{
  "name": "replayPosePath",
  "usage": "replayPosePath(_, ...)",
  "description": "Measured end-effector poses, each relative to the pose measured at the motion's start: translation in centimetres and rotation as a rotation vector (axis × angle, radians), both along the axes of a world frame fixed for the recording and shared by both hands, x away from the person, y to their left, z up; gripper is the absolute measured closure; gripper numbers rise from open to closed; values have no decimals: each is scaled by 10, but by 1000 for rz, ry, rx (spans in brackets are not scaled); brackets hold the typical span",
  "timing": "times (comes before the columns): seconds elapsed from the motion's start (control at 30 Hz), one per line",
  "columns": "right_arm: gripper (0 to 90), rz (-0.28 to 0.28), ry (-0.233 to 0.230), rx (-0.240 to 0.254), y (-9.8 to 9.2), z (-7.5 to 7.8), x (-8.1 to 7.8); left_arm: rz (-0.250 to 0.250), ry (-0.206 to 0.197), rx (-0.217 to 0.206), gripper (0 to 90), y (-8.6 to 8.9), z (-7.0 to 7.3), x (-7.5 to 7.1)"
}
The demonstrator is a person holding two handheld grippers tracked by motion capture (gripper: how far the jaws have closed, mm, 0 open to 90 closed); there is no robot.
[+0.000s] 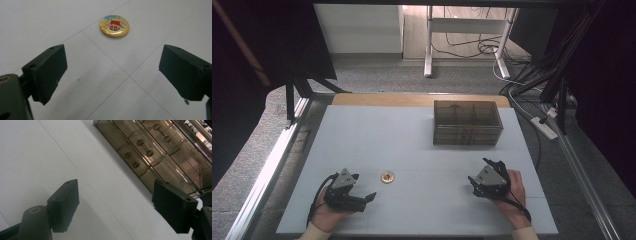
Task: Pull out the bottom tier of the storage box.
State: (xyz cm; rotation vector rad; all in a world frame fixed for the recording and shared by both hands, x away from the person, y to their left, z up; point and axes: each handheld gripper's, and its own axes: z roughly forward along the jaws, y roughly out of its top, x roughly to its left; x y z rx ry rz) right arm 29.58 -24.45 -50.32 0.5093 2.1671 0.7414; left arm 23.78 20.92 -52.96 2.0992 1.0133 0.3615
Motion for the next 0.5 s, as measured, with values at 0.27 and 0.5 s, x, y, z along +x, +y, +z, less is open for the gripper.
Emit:
replayPosePath(0.27,221,-2,-12,-9,3,-1,4,-2,0,2,82,0,0,0)
replayPosePath(0.5,224,-5,-18,-15,4,-2,8,1,0,-1,81,0,0,0)
